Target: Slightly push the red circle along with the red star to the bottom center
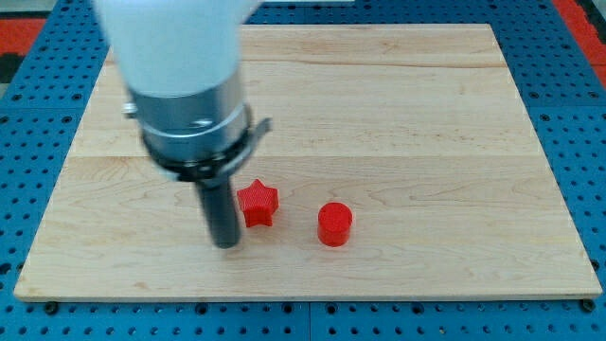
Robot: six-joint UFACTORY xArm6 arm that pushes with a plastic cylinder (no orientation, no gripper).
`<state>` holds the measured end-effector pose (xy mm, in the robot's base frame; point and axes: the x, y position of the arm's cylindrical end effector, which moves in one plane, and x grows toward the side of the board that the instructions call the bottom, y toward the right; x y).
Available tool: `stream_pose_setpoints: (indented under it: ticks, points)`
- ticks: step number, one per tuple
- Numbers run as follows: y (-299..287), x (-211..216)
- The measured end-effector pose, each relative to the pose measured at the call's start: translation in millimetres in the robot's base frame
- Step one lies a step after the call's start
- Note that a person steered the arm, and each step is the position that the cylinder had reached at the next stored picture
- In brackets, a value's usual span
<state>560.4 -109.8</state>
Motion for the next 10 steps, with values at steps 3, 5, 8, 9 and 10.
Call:
stream_pose_setpoints:
  ticks: [3, 5, 8, 9, 10]
  points:
    - [74.1, -12.6]
    - [45.6, -21.5]
    - [100.8, -59.4]
    - [90.4, -36.2]
    - [88.3, -31.9]
